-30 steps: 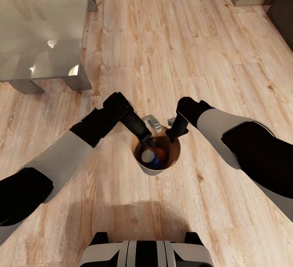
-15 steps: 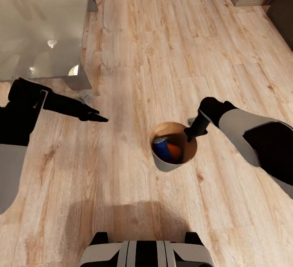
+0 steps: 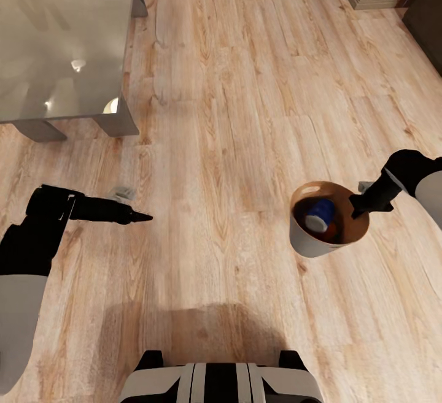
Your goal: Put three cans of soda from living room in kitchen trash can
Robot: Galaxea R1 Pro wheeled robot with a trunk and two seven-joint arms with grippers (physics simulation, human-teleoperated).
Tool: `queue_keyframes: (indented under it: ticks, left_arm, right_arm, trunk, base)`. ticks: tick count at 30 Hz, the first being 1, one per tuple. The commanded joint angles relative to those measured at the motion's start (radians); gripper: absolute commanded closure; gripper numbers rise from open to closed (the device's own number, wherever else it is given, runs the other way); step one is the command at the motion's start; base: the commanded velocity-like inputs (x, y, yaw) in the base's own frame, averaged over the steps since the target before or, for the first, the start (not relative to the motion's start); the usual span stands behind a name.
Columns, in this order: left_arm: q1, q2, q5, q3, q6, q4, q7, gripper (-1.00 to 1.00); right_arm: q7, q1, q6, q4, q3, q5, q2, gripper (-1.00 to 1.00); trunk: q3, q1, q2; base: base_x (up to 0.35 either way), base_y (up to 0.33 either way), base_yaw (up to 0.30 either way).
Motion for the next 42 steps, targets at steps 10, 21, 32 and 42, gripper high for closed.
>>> queue_keyframes:
  ticks: [10, 21, 32, 42]
  left_arm:
    - [0.105, -0.063, 0.002, 0.000, -0.002, -0.010, 0.069, -1.00]
    - [0.132, -0.088, 0.003, 0.000, -0.003, -0.031, 0.097, -1.00]
    - [0.168, -0.096, 0.002, -0.001, -0.001, -0.075, 0.098, -1.00]
    - [0.169, -0.108, 0.002, -0.001, -0.001, -0.077, 0.098, -1.00]
  right_arm:
    - [0.002, 0.000, 0.002, -0.063, -0.060, 0.009, -0.013, 1.00]
    - [0.002, -0.001, 0.002, -0.095, -0.068, 0.011, -0.009, 1.00]
    - [0.000, -0.006, 0.002, -0.104, -0.065, 0.013, -0.034, 1.00]
    - [0.000, -0.006, 0.002, -0.104, -0.064, 0.014, -0.044, 1.00]
  trunk:
    - [-0.031, 0.038, -0.070]
    - [-0.053, 0.065, -0.119]
    - [-0.081, 0.100, -0.182]
    - [-0.113, 0.138, -0.252]
  base:
    - [0.000, 0.000, 0.000]
    - [0.000, 0.000, 0.000]
    - [0.000, 0.000, 0.000]
    - [0.000, 0.000, 0.000]
